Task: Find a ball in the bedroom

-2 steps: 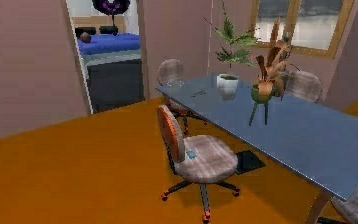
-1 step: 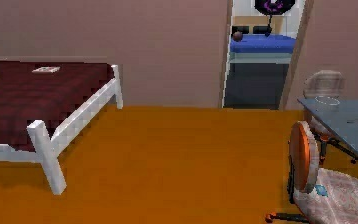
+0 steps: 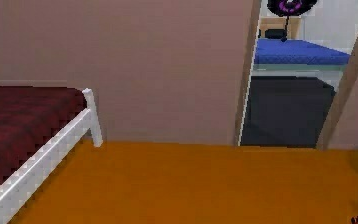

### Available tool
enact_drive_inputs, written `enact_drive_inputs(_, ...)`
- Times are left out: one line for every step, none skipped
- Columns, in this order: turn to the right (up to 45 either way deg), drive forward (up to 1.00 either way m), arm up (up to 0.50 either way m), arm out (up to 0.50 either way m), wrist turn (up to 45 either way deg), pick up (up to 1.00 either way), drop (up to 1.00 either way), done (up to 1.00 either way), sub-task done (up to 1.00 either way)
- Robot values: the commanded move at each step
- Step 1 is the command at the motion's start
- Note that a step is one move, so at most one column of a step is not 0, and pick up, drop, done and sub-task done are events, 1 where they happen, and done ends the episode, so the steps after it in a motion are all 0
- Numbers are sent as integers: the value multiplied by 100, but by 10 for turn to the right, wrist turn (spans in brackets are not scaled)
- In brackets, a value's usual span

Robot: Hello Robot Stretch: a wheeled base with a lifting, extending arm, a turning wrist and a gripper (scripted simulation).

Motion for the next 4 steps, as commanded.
enact_drive_inputs(-90, 0, 0, 0, 0, 0, 0, 0, 0)
enact_drive_inputs(0, 35, 0, 0, 0, 0, 0, 0, 0)
enact_drive_inputs(450, 0, 0, 0, 0, 0, 0, 0, 0)
enact_drive_inputs(30, 0, 0, 0, 0, 0, 0, 0, 0)
